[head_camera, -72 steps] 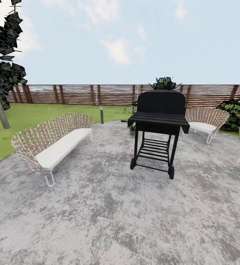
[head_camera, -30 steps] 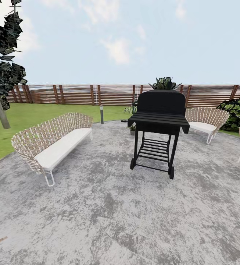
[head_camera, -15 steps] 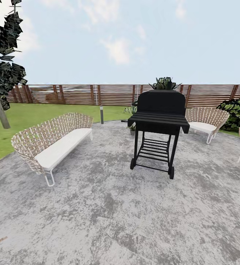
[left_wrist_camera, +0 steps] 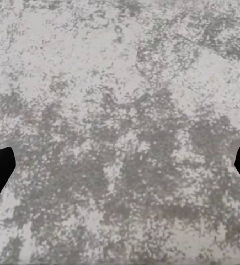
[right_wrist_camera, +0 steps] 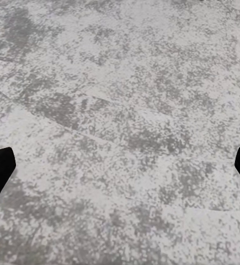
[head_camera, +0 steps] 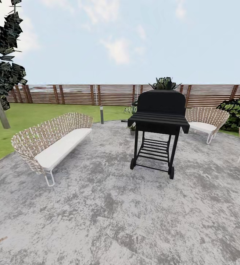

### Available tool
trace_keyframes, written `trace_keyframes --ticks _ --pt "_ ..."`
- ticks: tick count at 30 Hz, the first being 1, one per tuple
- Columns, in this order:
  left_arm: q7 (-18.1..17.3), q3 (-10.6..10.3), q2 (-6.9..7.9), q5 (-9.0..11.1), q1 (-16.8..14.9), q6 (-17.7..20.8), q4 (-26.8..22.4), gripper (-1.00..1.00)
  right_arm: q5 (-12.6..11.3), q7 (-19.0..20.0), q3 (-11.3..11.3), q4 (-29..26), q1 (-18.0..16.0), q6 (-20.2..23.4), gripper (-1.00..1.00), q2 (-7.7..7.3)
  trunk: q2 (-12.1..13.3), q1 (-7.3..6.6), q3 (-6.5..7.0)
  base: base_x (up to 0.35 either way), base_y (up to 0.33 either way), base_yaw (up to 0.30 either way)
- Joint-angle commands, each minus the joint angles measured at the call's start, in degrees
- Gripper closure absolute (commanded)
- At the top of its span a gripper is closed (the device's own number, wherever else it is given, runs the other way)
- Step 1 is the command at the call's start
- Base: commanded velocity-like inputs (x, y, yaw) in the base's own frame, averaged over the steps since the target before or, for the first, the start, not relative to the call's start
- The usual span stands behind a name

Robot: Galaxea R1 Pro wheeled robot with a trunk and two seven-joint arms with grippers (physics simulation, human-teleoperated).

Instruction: Pick up the pesticide atomizer in the garden and spray insectifuge to fully cover both potted plants in the garden.

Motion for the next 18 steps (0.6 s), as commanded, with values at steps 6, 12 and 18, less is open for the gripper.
trace_keyframes --ticks 6,12,18 --pt "0.0 0.1 0.38 0.0 0.1 -0.2 0.2 -1.0 0.1 -0.1 0.1 0.1 -0.1 -0.2 -1.0 -0.03 0.0 0.0 -0.06 0.0 0.0 0.0" --pt "0.2 0.1 0.55 0.0 0.2 -0.2 0.2 -1.0 0.1 -0.1 0.2 0.0 0.0 -0.2 -1.0 -0.02 0.0 0.0 -0.06 0.0 0.0 0.0" --pt "0.3 0.1 0.51 0.0 0.2 -1.5 0.2 -1.0 0.0 -0.1 0.1 0.0 -0.1 -0.2 -1.0 -0.05 0.0 0.0 -0.06 0.0 0.0 0.0"
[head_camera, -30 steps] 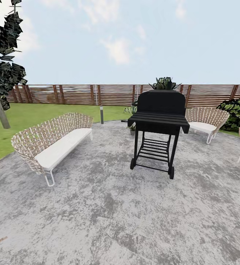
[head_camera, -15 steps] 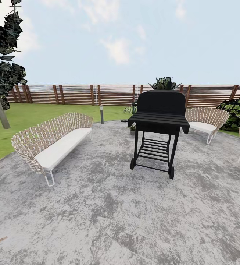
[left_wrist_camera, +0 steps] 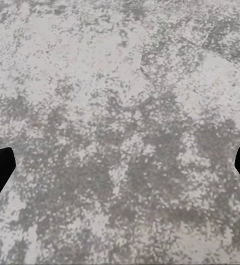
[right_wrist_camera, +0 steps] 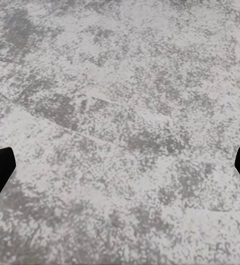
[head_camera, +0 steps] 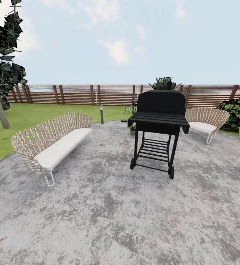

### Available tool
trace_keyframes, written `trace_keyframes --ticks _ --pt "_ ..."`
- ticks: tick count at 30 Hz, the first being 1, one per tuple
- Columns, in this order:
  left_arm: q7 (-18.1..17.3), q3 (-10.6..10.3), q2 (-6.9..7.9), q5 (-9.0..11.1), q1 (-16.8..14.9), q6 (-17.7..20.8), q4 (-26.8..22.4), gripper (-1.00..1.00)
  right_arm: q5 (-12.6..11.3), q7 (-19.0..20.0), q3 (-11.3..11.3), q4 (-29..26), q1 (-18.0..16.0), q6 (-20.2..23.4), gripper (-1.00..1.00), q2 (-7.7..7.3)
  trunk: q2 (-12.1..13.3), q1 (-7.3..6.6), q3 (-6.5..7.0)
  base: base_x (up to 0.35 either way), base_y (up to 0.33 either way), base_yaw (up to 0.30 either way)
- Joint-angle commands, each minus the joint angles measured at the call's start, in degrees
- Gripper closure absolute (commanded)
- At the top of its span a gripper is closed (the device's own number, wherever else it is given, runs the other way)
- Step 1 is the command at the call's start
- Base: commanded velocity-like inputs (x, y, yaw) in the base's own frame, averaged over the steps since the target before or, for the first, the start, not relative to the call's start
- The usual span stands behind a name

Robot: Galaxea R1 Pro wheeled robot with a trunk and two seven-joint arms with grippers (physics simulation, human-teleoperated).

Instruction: Pick up the pesticide atomizer in the garden and spray insectifuge to fully cover both potted plants in the garden.

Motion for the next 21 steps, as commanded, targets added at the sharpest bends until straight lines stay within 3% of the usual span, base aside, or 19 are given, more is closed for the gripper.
trace_keyframes --ticks 1,8,16,21 --pt "0.0 0.0 0.0 0.0 0.0 -1.0 0.1 -1.0 0.0 0.0 0.0 0.0 0.0 -0.2 -1.0 -0.01 0.0 0.0 -0.06 0.0 0.0 0.0" --pt "0.1 0.0 0.0 0.0 0.0 -3.3 0.5 -1.0 0.0 -0.2 -0.2 0.0 -0.1 -0.2 -1.0 0.13 0.0 0.0 -0.06 -0.059 -0.043 0.063" --pt "0.2 0.3 0.06 0.0 -0.1 -3.5 0.5 -1.0 0.0 -0.2 -0.3 -0.1 -0.1 -0.2 -1.0 0.19 0.0 0.0 -0.06 -0.207 -0.156 0.255" --pt "0.3 0.3 0.07 0.1 -0.1 -3.4 0.6 -1.0 -0.1 -0.2 -0.3 -0.2 -0.1 -0.2 -1.0 0.17 0.0 0.0 -0.06 -0.064 -0.177 0.277"
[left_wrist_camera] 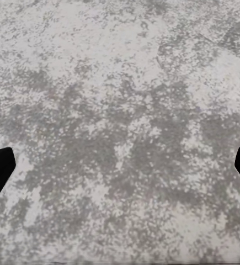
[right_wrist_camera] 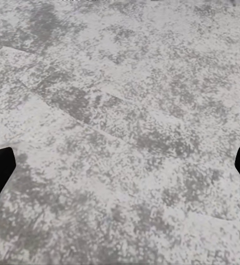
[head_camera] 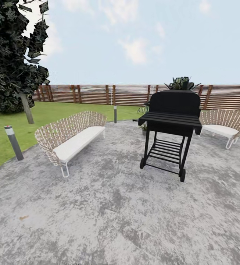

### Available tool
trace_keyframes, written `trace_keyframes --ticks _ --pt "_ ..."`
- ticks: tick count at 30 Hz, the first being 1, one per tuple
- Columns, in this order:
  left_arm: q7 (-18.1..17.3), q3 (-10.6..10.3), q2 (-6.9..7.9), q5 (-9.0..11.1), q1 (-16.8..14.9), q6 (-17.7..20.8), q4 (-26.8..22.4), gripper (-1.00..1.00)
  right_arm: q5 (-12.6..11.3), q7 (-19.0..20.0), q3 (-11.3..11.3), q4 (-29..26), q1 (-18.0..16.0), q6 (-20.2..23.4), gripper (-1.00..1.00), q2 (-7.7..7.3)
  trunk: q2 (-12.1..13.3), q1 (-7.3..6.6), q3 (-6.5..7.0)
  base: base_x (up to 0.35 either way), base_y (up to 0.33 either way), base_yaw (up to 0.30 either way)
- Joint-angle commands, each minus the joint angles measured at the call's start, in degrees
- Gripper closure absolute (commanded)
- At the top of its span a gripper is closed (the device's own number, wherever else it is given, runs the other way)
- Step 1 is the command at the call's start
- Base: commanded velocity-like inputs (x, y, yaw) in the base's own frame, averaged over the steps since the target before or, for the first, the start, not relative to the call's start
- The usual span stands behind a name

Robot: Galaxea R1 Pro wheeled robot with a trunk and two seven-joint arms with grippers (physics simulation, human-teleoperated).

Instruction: Pick up the pesticide atomizer in the garden and spray insectifuge to fully cover both potted plants in the garden.

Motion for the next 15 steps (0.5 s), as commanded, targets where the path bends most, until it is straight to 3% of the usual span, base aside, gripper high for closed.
trace_keyframes --ticks 1,6,15 --pt "0.0 0.0 0.0 0.0 0.0 -0.2 0.1 -1.0 0.0 0.0 0.0 0.0 0.0 -0.2 -1.0 -0.01 0.0 -0.01 -0.06 -0.02 -0.194 0.279" --pt "0.0 0.1 0.05 0.1 -0.1 -0.2 0.1 -1.0 0.0 0.0 0.0 0.1 0.0 -0.2 -1.0 -0.01 0.0 -0.01 -0.12 -0.007 -0.103 0.28" --pt "0.0 0.1 0.11 0.1 -0.1 -0.1 -0.1 -1.0 0.0 0.0 0.0 0.0 0.0 -0.2 -1.0 0.05 0.0 -0.01 -0.33 0.0 -0.007 0.28"
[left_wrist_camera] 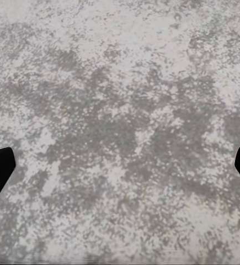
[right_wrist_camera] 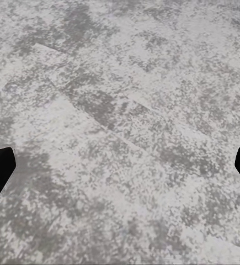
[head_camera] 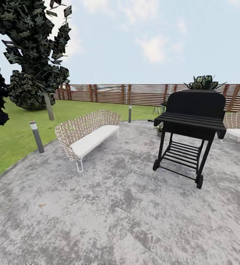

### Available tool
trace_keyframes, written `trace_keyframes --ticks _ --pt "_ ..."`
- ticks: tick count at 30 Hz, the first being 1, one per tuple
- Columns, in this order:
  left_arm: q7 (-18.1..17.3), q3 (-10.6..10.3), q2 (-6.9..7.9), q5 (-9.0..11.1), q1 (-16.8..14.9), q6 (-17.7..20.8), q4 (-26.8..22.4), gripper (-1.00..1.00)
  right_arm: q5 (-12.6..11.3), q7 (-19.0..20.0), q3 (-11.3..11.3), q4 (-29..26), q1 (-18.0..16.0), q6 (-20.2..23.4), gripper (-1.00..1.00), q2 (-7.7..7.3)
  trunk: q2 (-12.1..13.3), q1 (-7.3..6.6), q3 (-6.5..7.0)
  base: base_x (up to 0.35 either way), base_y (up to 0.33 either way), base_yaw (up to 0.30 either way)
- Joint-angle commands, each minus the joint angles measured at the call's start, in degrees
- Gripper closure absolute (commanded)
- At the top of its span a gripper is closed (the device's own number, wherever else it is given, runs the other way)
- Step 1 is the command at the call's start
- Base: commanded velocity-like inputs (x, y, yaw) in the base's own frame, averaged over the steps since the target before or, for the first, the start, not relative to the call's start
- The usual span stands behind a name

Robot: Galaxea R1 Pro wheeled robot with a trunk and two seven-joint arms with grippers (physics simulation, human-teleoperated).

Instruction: Pick up the pesticide atomizer in the garden and spray insectifuge to fully cover both potted plants in the garden.

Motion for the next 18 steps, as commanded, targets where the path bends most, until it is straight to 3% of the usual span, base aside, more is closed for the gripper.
trace_keyframes --ticks 1,3,10,18 --pt "0.1 0.1 -0.01 0.1 -0.1 -0.1 0.0 -1.0 0.0 0.0 0.0 0.0 0.0 -0.2 -1.0 -0.01 0.0 0.0 -0.09 0.0 0.0 0.28" --pt "0.5 0.1 -0.02 0.1 -0.1 0.0 0.0 -1.0 0.0 0.0 0.0 0.0 0.0 -0.2 -1.0 0.01 0.0 0.0 -0.14 0.0 0.0 0.28" --pt "2.3 6.9 -0.03 0.2 -0.1 -0.3 -0.3 -1.0 0.0 0.0 0.0 0.2 0.0 -0.2 -1.0 0.17 0.0 0.0 -0.33 0.0 0.0 0.28" --pt "2.0 7.4 -0.32 -0.5 -0.1 -0.4 -0.4 -1.0 0.1 0.0 0.0 0.2 0.0 -0.2 -1.0 0.2 0.0 0.0 -0.59 0.0 0.0 0.28"
